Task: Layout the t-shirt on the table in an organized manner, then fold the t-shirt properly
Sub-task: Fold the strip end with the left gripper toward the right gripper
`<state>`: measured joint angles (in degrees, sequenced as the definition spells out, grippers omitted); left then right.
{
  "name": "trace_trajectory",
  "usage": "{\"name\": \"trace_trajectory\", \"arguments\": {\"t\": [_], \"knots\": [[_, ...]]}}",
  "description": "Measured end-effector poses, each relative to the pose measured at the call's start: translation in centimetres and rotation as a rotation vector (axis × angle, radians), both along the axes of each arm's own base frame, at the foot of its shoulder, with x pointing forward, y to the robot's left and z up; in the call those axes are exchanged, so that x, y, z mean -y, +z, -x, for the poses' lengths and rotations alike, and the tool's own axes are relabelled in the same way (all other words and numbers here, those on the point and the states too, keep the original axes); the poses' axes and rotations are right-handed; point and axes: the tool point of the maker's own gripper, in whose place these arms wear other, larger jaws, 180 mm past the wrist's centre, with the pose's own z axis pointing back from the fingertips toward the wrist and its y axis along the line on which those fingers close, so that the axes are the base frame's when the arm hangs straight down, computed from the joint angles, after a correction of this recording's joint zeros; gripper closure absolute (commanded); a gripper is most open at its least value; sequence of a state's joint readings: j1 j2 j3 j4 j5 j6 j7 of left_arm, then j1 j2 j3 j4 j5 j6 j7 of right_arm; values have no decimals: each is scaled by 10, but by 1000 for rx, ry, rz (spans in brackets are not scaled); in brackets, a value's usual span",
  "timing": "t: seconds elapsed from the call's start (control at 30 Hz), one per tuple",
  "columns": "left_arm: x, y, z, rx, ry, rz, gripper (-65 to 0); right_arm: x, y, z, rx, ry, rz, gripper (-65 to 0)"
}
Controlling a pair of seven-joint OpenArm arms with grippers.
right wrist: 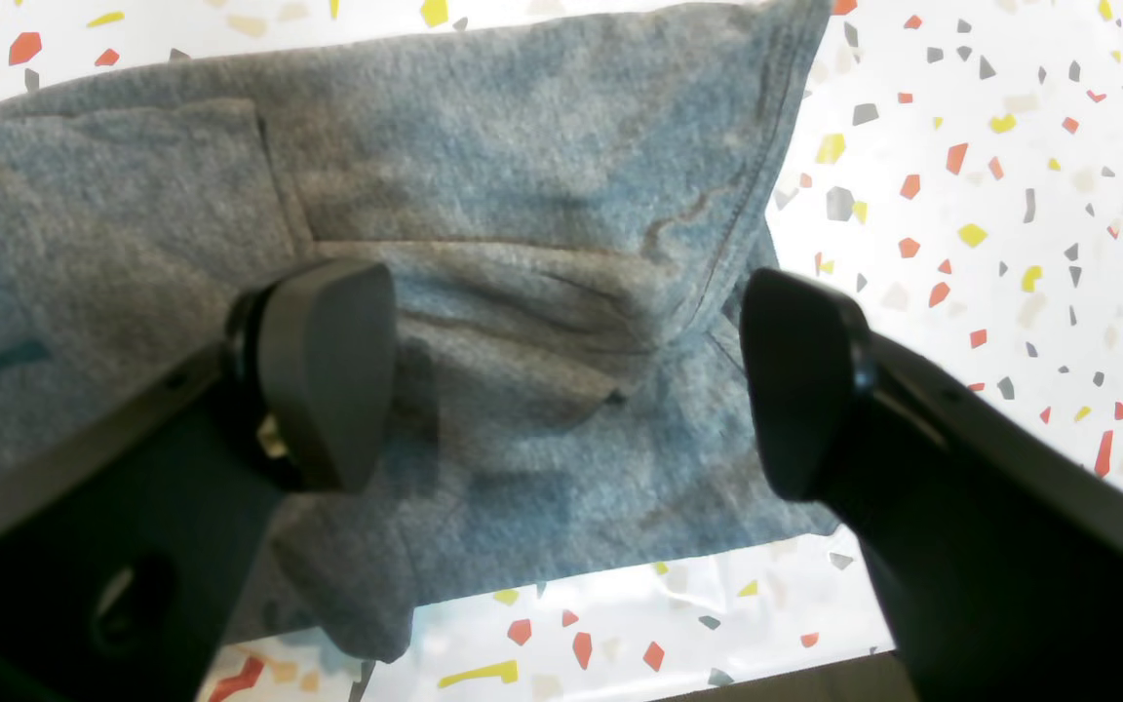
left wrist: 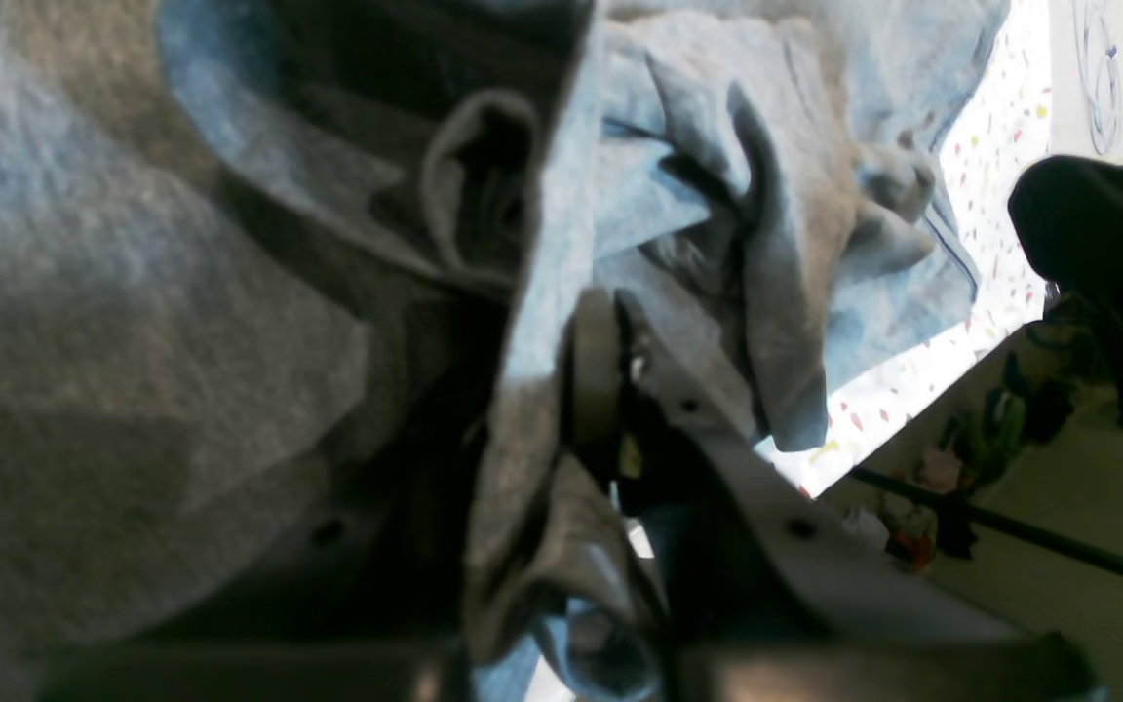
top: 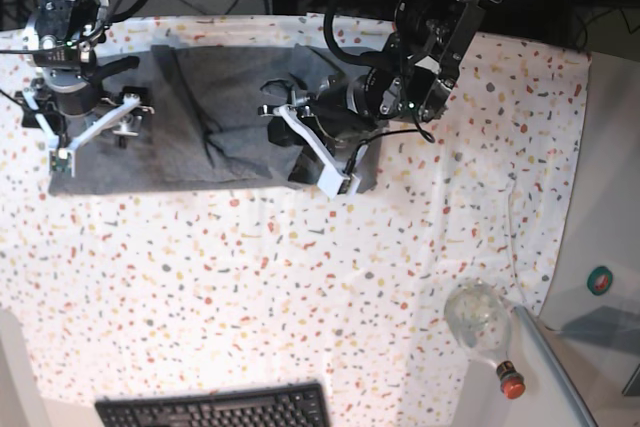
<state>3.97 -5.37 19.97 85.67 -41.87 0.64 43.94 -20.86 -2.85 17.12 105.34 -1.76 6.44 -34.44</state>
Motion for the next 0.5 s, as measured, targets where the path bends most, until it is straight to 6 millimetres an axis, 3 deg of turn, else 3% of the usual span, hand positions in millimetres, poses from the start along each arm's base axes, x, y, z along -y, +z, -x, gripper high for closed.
{"name": "trace_trajectory", "arguments": {"t": [0.07,0.2,0.3,0.5], "knots": [[0,0,0,2,0,-1,0,0,0,0,0,0,0,-509],[1,0,0,1,0,1,-176,0,0,0,0,0,0,-509],[1,2,-3,8,-2,2,-258,0,0,0,0,0,0,-509],[29,7,1,30,-109,5,-276,0,0,0,0,0,0,-509]]}}
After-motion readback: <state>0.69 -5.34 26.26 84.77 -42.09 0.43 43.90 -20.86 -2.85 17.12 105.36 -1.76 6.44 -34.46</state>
